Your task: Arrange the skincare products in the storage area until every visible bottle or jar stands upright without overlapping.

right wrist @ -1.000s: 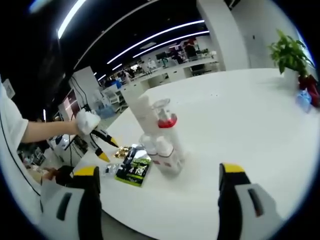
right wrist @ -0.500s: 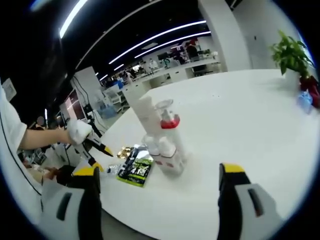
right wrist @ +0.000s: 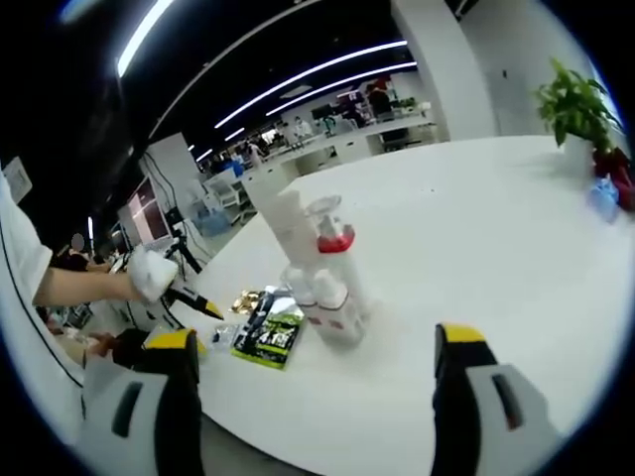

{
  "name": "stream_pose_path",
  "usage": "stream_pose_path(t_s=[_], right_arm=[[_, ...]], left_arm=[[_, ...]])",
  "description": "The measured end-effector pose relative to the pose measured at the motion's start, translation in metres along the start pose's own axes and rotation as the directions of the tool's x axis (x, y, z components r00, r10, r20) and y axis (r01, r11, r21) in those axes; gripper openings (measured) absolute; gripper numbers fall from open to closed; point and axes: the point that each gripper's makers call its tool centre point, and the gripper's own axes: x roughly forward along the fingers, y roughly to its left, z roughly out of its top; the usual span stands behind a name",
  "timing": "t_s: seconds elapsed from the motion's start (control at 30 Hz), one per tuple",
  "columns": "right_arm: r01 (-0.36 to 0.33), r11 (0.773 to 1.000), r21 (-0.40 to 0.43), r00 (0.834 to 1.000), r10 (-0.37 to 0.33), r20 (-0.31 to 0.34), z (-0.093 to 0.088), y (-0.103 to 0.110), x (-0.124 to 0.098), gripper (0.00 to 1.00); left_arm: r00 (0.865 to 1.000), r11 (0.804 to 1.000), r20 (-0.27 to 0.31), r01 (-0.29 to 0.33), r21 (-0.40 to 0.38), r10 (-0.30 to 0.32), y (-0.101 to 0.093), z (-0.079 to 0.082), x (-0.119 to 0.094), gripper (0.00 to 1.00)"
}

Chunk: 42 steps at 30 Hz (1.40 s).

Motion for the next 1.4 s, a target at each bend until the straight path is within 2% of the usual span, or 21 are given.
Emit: stream_pose_path(t_s=[0.13,0.2,0.47,0.67,0.77,1.1,1.4], right_arm=[[-0.002,1.0,0.001,1.0,0.002,-0.001,0.0,0.001,0.001,0.99],[-0.002,1.0,0.002,1.0,0.002,-0.001,0.0,0.001,0.001,0.99],[-0.002,1.0,0.002,1.0,0.002,-0.005,-0.001,0.001,0.002,0.99],[-0.003,1.0,0.001,1.0,0.003,-0.006,-0.001,0.001,0.003,0.99],[0.0,1.0,0.0,1.0,0.0,-0.006,0.0,0.0,0.002,0.99],[0.012,1.0,0.008,1.0,-0.012,-0.005,-0.002,-0.003,0.0,0.99],[0.015,1.0,0.009,1.0,-0.015,-0.002,-0.002,-0.003,-0.001,0.99]], left_arm=[[1.0,1.0,-0.02,-0.003,0.013,0.004,-0.002,-0.004,0.004,0.45],[1.0,1.0,-0.013,0.008,-0.001,-0.008,-0.003,-0.003,0.003,0.43],[1.0,1.0,-0.013,0.019,0.019,-0.019,0.004,-0.002,0.004,0.37],[0.998,0.994,-0.036,0.053,0.092,-0.049,0.009,0.0,0.006,0.37],[0.996,0.987,-0.055,0.072,0.141,-0.065,0.013,0.002,0.006,0.37],[0.991,0.966,-0.096,0.112,0.233,-0.091,0.022,0.008,0.008,0.37],[0.99,0.959,-0.105,0.123,0.255,-0.099,0.022,0.01,0.009,0.37]])
